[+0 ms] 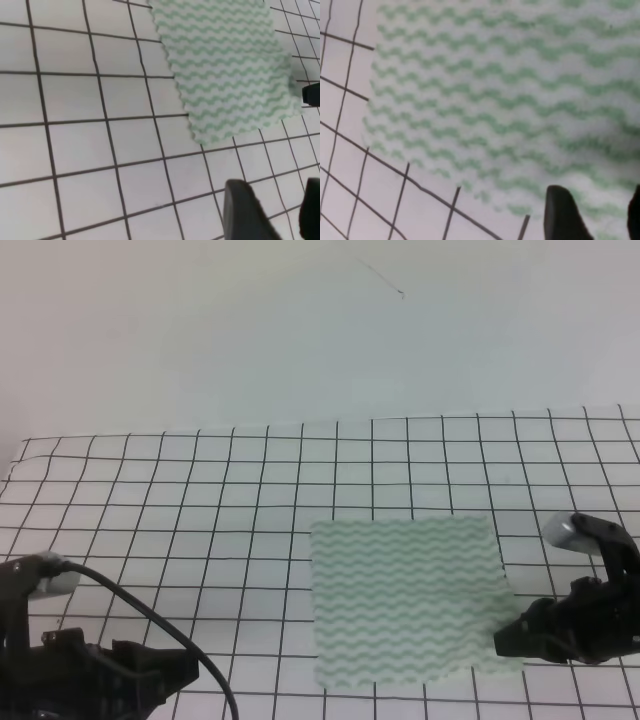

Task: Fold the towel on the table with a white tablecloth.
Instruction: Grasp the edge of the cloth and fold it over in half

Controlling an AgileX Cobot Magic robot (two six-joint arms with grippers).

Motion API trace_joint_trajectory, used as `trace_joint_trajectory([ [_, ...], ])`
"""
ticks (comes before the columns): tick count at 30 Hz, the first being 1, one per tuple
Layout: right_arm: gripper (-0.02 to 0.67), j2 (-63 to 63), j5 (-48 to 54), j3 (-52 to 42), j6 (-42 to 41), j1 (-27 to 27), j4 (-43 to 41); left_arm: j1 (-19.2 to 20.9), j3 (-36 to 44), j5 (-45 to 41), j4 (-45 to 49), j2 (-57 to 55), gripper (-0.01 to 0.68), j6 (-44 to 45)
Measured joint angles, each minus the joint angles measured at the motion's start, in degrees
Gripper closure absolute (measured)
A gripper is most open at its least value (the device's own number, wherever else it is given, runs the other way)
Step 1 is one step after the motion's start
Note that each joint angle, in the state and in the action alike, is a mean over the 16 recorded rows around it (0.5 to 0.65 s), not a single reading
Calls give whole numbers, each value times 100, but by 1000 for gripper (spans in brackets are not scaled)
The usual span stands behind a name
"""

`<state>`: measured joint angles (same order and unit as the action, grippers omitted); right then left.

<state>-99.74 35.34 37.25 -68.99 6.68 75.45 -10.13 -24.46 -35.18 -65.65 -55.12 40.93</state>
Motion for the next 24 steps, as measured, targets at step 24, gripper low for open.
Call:
trace_joint_trajectory([
  [24, 355, -255, 36, 48, 58, 76, -37, 1, 0, -61, -4, -3, 428, 90],
])
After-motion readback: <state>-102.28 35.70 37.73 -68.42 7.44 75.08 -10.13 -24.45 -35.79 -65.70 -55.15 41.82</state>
